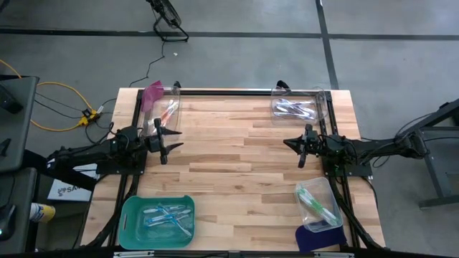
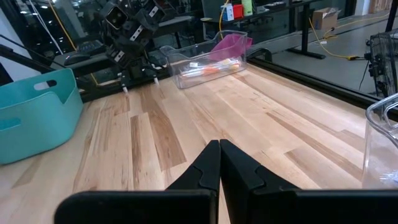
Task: Pick & Place Toothbrushes
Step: Return to Home Position
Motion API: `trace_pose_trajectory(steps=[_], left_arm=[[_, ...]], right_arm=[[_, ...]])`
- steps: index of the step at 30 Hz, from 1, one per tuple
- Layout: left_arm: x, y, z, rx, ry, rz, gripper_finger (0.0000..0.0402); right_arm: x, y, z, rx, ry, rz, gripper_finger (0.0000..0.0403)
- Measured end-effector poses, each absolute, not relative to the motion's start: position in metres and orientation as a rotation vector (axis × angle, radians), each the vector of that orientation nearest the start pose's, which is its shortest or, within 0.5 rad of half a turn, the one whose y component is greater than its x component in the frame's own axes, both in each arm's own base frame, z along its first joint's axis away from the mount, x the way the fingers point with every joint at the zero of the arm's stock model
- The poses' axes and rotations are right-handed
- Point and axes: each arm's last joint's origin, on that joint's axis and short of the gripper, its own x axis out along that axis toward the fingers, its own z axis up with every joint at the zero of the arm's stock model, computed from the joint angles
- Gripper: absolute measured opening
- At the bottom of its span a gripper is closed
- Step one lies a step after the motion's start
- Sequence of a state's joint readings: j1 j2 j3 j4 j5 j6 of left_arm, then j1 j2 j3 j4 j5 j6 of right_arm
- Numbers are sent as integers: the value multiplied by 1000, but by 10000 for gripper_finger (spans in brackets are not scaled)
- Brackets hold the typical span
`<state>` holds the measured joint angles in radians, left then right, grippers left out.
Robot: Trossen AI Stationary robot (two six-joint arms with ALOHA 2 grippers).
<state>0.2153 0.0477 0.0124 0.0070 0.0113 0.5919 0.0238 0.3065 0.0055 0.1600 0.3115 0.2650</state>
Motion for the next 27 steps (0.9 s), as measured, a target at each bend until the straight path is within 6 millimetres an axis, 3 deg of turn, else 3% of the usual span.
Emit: trace_pose_trajectory(steps=[6,27], left_arm=[[98,21,164,700,107,182,193],[98,21,164,696,107,183,193]], right_arm=[[115,-6,154,239,101,-304,2],[115,-6,154,239,100,-304,2]])
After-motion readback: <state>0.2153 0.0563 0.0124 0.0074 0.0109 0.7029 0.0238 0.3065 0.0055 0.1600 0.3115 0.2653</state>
